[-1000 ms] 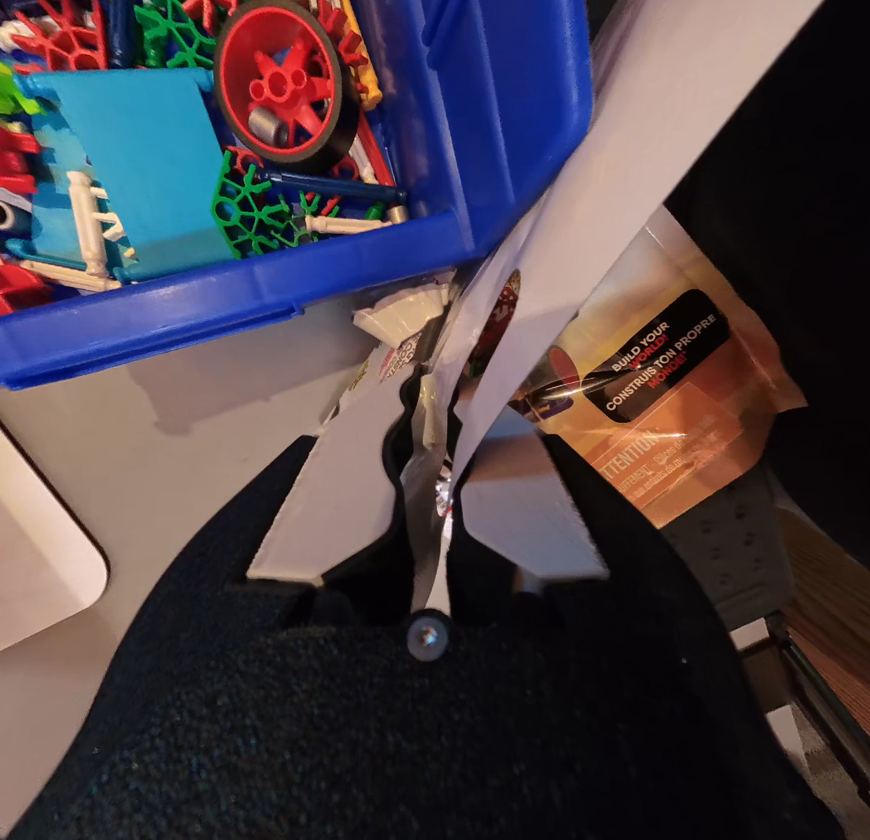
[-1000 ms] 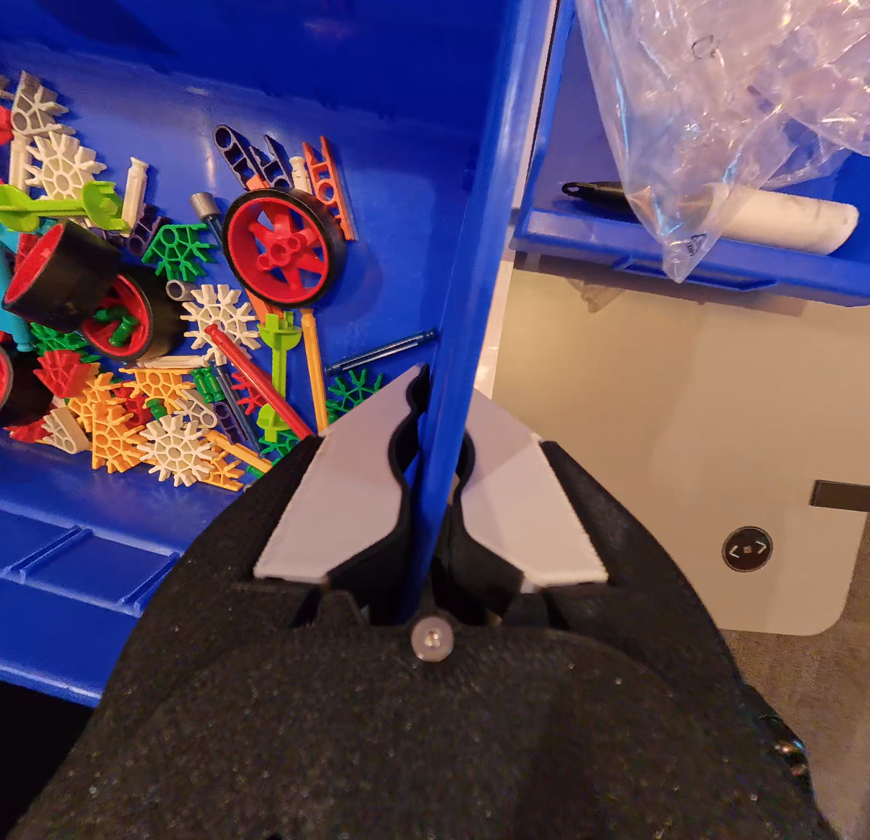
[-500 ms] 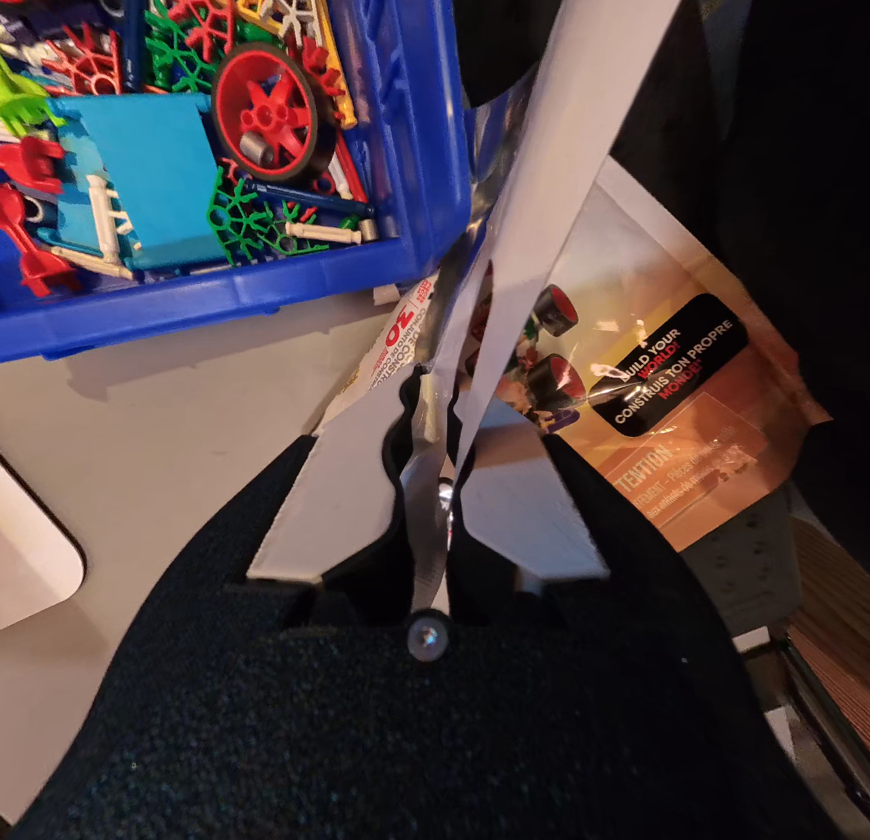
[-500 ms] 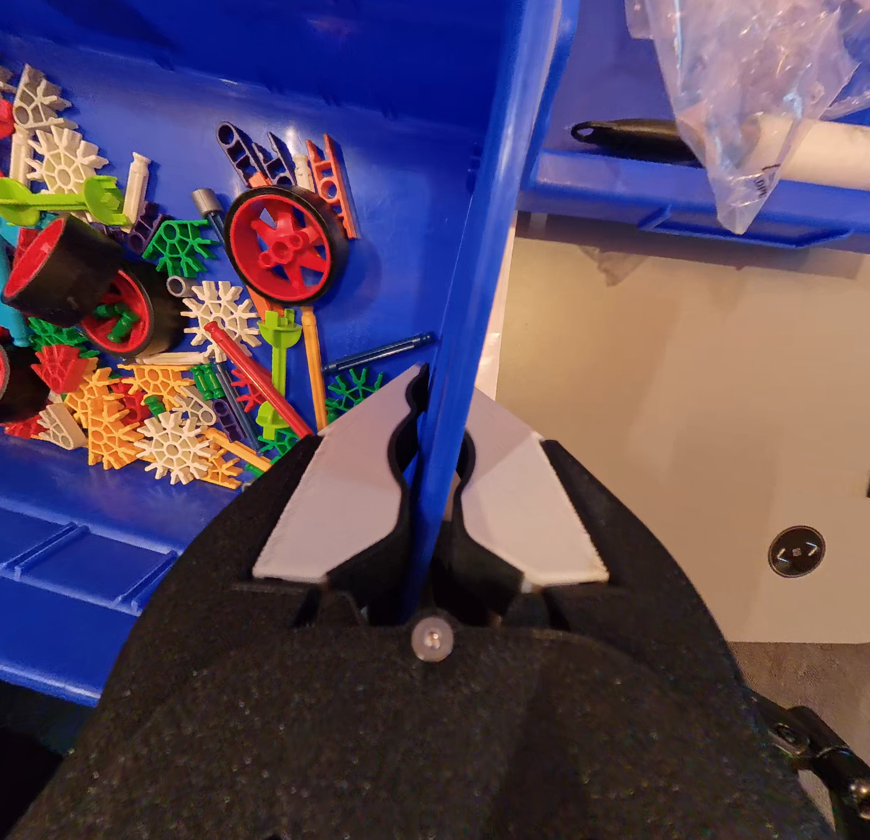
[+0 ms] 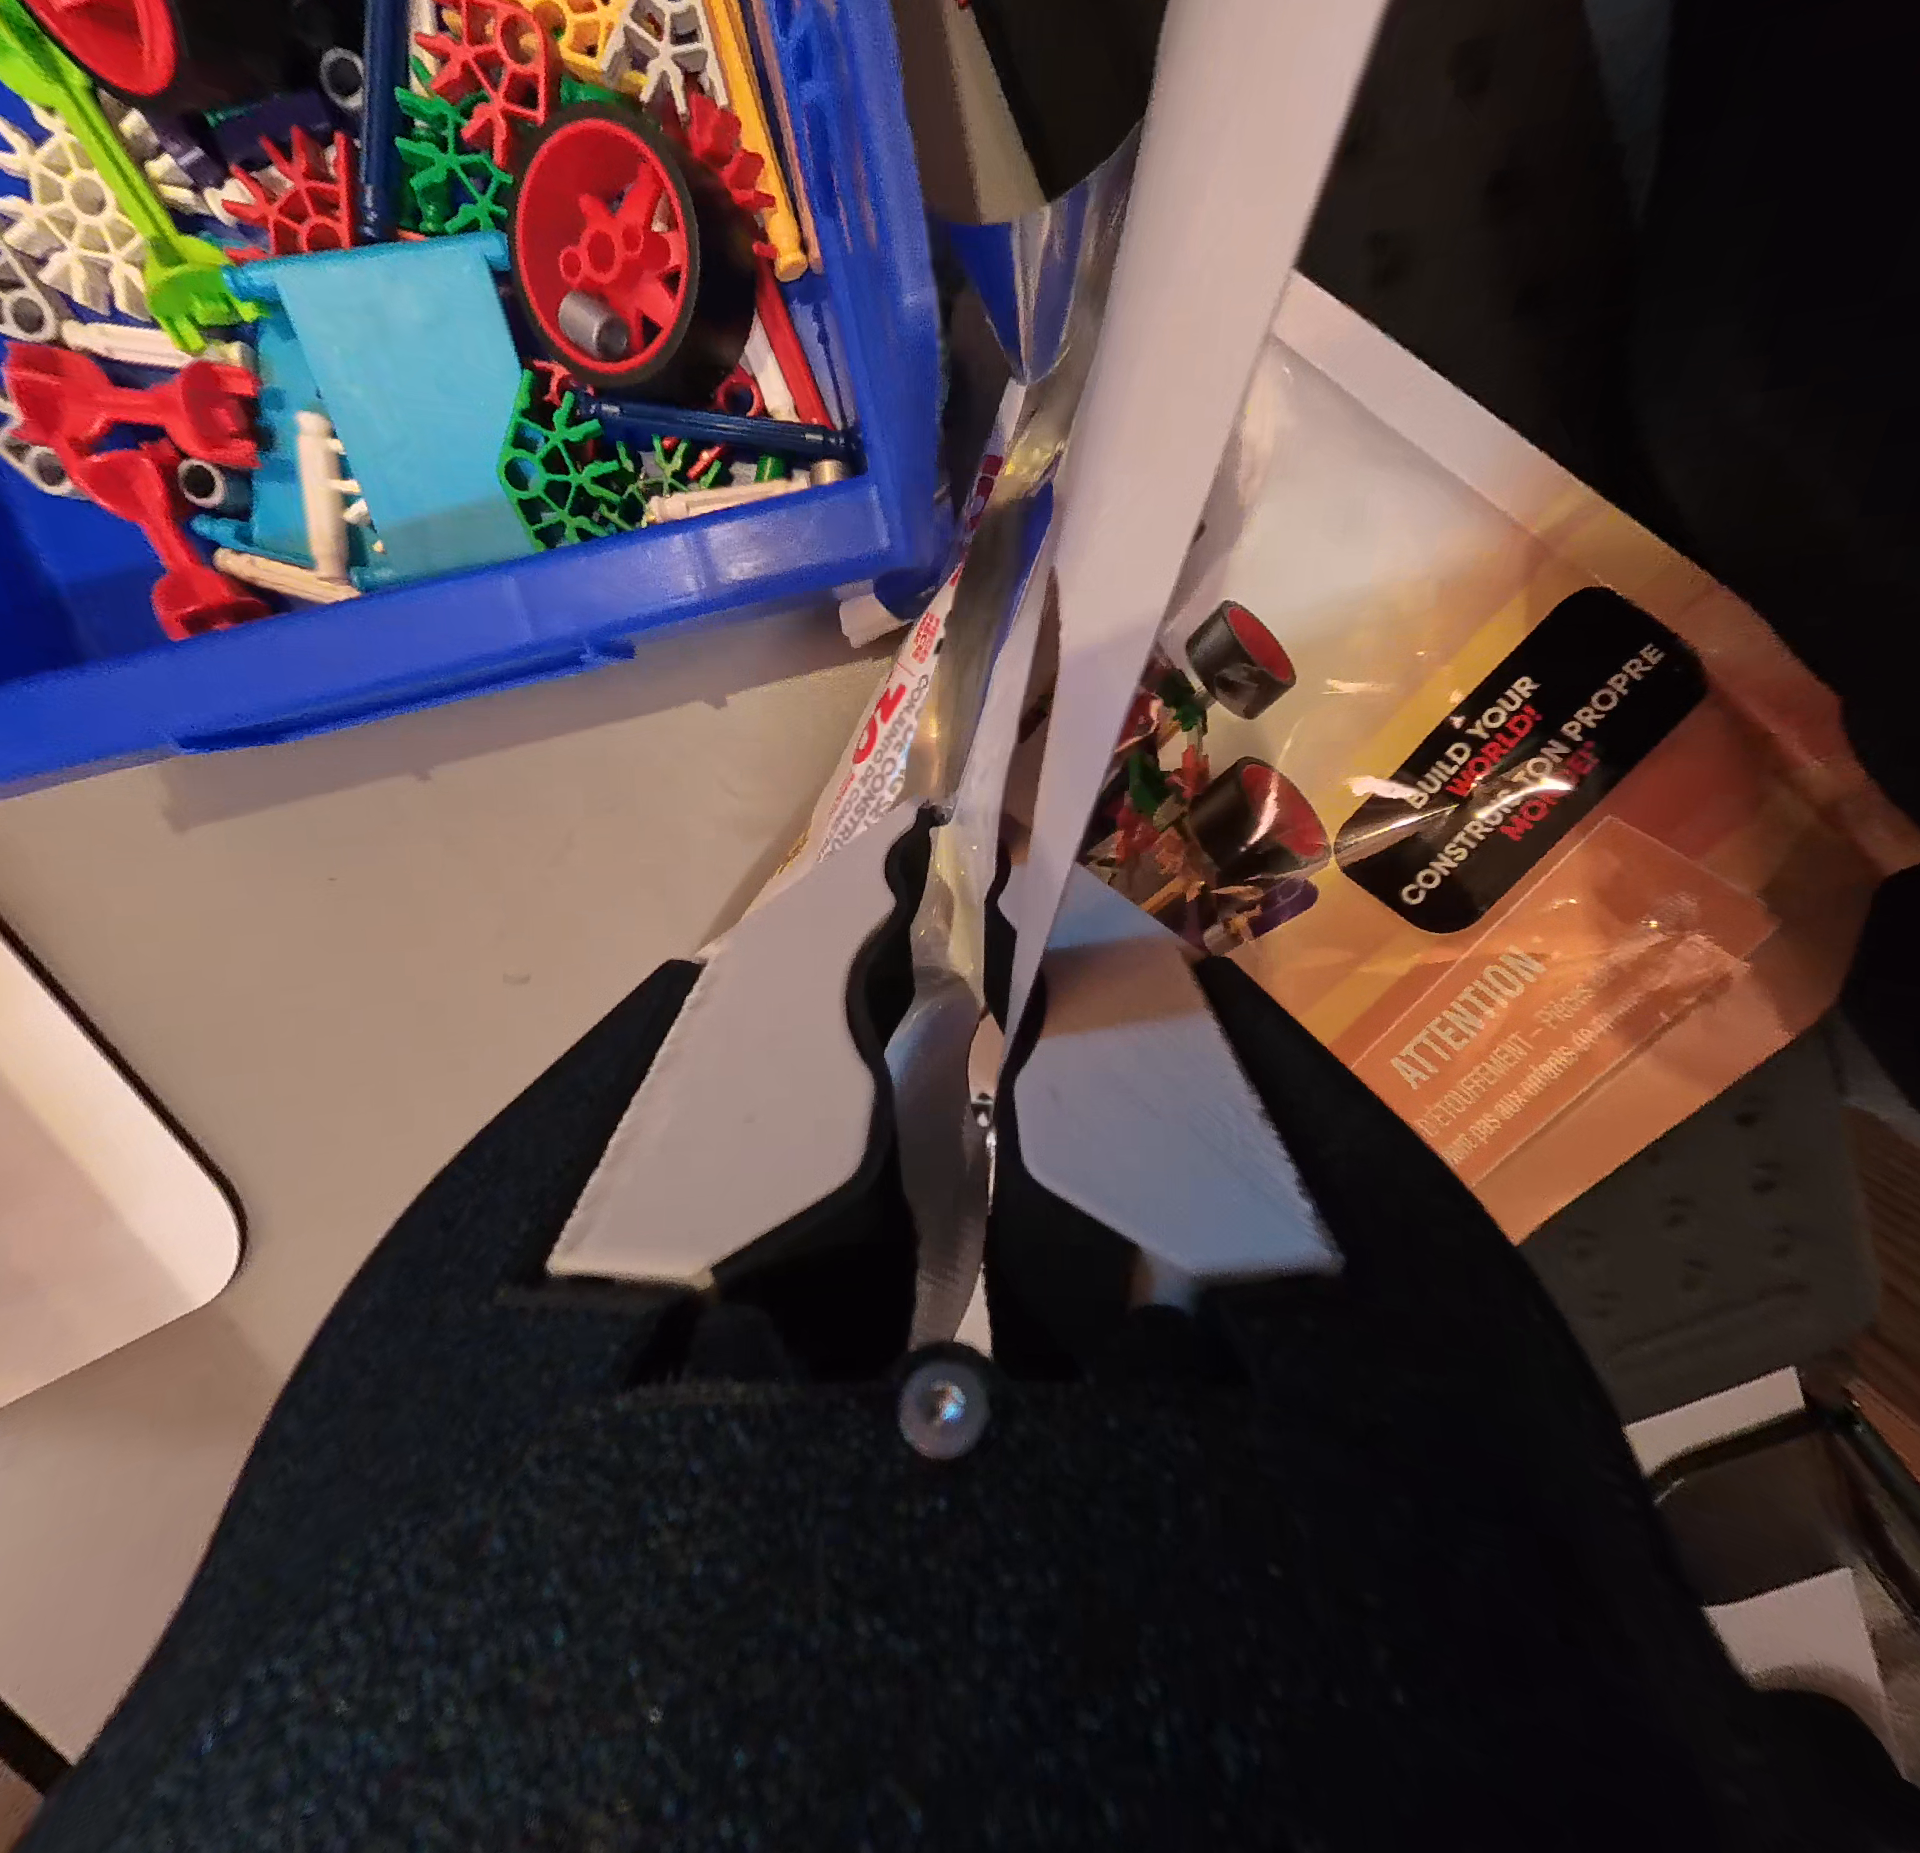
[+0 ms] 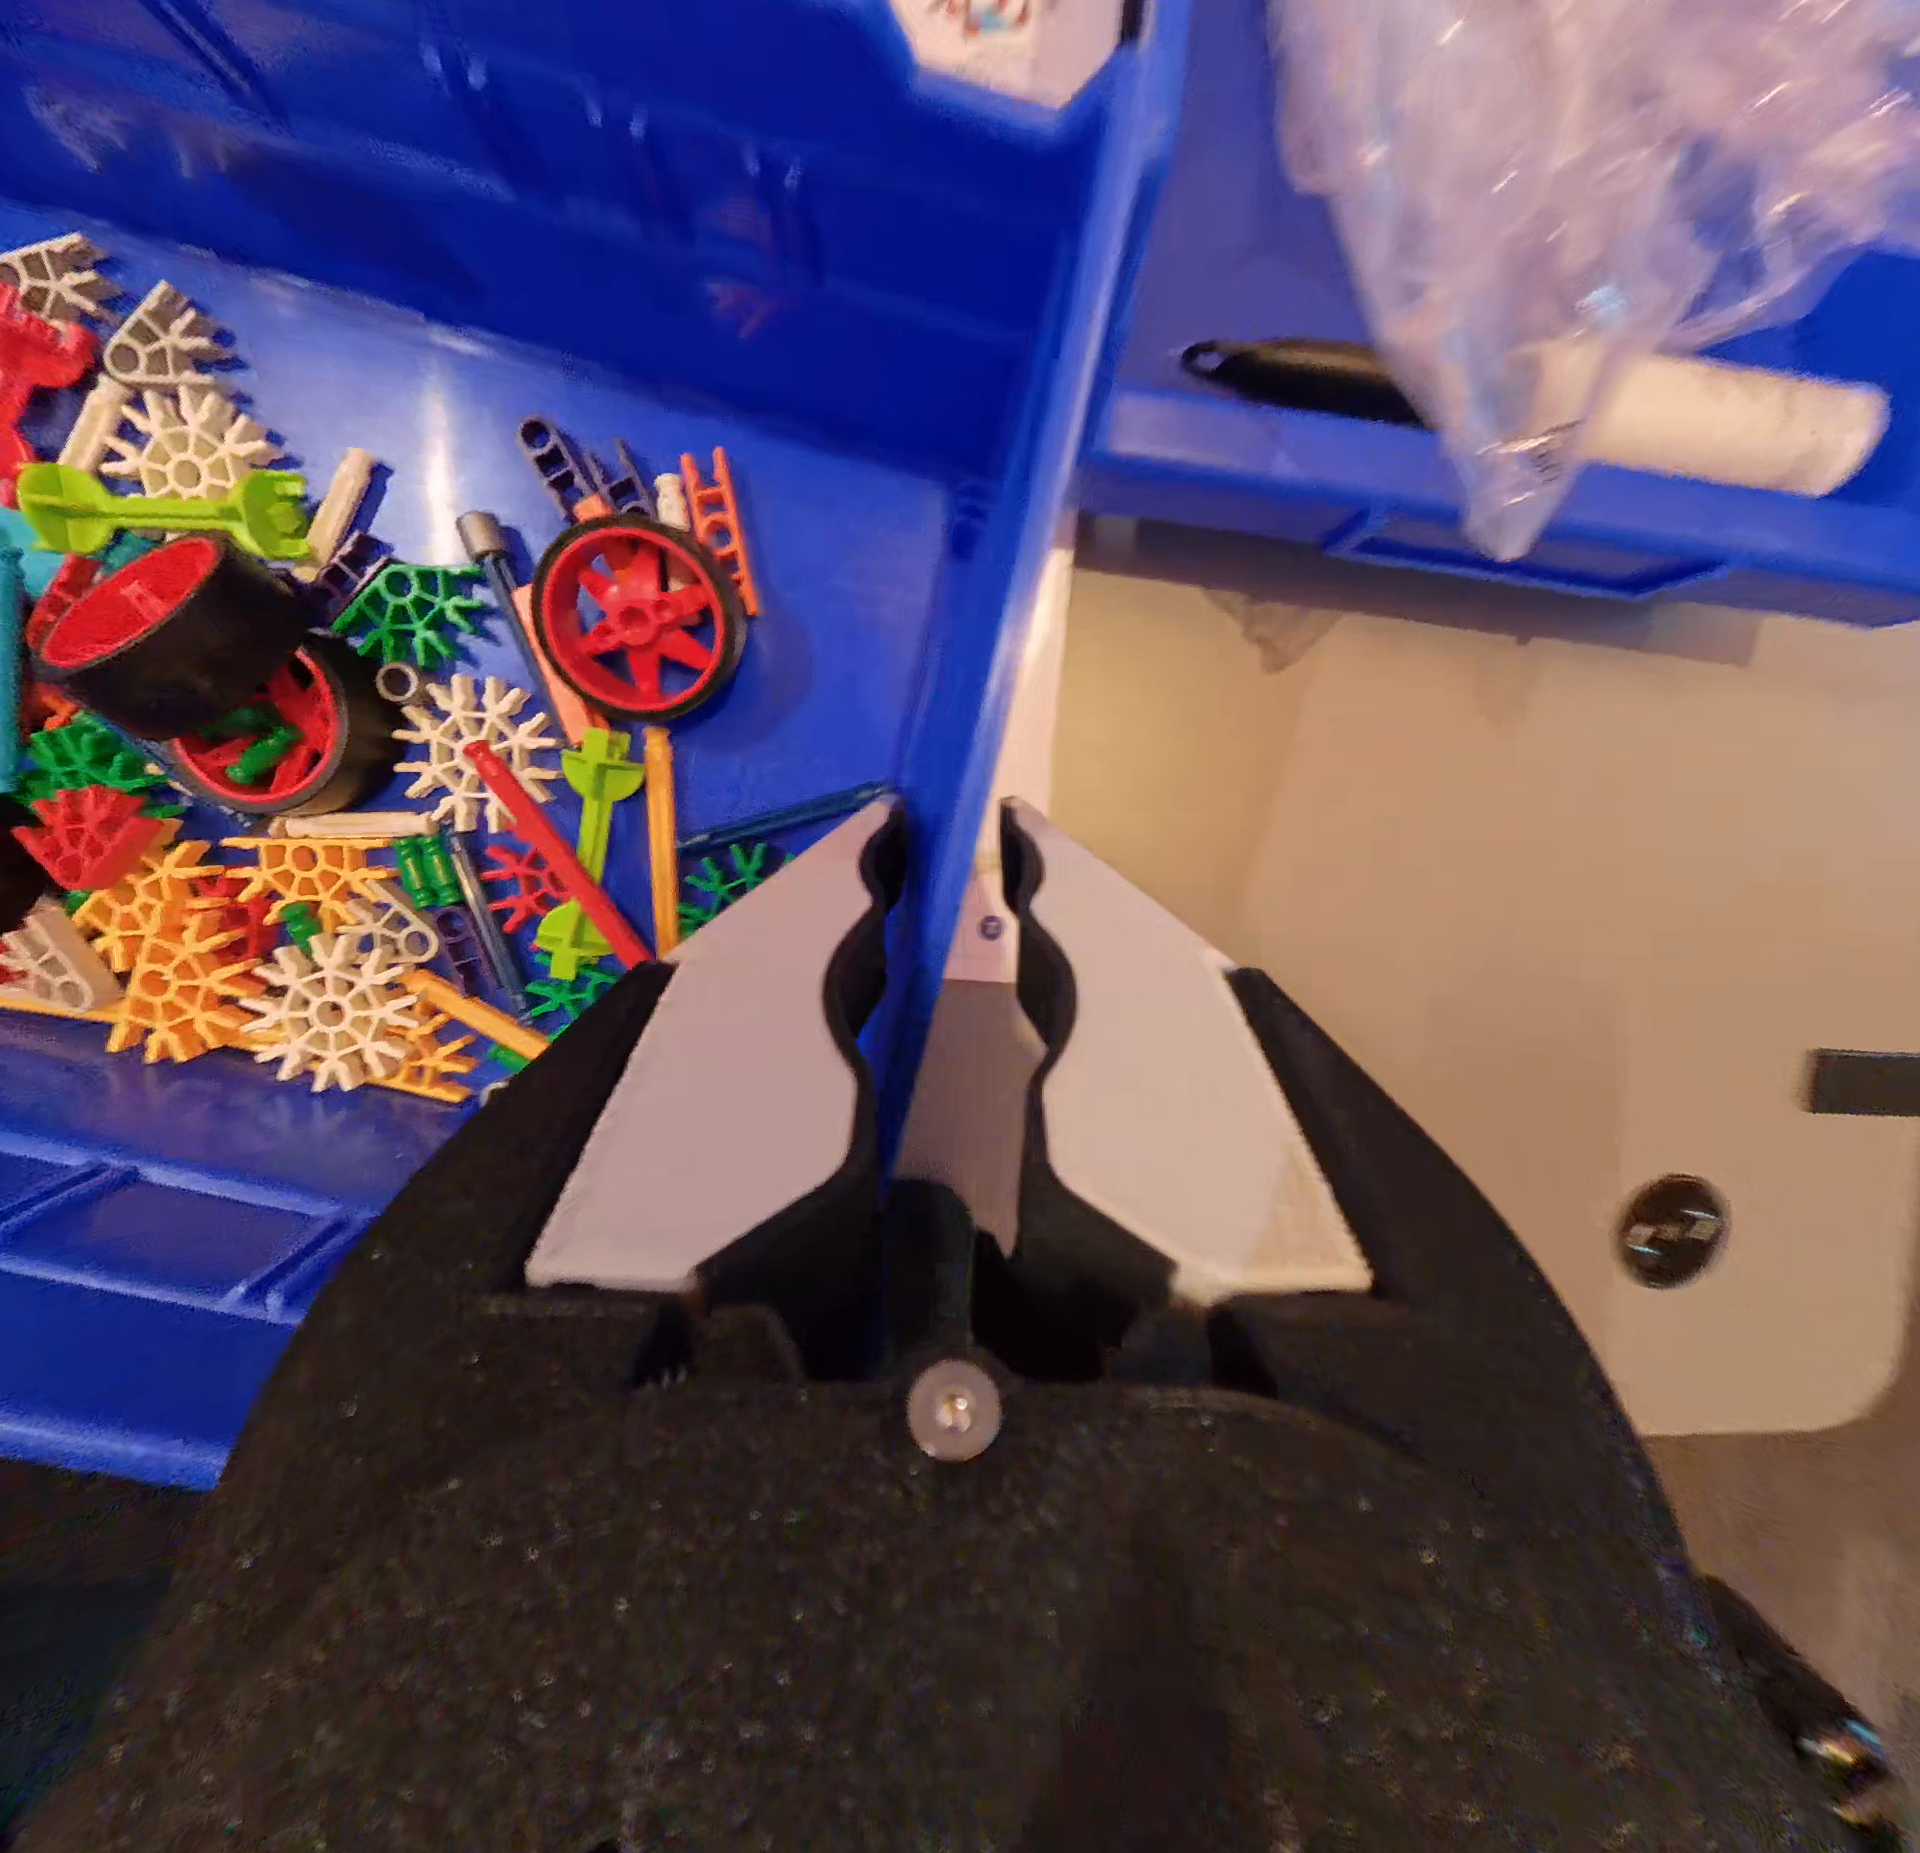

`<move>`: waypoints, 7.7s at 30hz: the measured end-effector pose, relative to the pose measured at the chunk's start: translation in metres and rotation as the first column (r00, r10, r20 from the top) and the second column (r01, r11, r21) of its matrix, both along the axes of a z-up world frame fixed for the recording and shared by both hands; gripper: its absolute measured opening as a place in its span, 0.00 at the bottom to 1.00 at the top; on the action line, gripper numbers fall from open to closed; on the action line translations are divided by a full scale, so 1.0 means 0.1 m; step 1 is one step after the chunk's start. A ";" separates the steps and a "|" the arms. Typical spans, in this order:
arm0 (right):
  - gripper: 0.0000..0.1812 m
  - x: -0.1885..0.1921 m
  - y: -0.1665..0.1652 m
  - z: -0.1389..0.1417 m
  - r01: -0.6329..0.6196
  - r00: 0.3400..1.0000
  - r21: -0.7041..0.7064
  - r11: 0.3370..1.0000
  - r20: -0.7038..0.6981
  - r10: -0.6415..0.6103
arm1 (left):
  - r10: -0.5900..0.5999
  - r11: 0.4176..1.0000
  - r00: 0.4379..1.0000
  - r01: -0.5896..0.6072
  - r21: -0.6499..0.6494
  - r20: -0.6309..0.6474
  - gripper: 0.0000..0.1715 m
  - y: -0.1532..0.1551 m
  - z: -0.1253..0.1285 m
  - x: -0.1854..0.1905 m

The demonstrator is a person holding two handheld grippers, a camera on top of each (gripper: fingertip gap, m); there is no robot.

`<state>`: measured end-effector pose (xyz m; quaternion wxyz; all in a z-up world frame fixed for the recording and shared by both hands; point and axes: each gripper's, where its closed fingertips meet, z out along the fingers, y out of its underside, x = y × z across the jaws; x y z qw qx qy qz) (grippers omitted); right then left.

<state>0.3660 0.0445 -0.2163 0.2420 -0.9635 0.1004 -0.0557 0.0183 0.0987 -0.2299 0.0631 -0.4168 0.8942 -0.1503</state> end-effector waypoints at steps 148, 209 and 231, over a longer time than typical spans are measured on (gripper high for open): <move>0.22 -2.41 0.71 1.30 -0.462 0.421 0.344 0.817 -0.726 0.544 | -0.423 0.904 0.821 0.355 -0.239 -0.383 0.00 -0.25 1.61 -0.15; 0.04 -0.04 0.30 0.47 -0.065 0.971 0.043 0.997 -0.230 0.073 | -0.419 0.902 0.827 0.330 -0.279 -0.374 0.00 -0.26 1.43 -0.46; 0.04 -0.73 0.83 1.11 -0.310 0.942 0.173 0.935 -0.074 0.327 | -0.420 0.899 0.861 0.351 -0.262 -0.287 0.00 -0.31 1.40 -0.36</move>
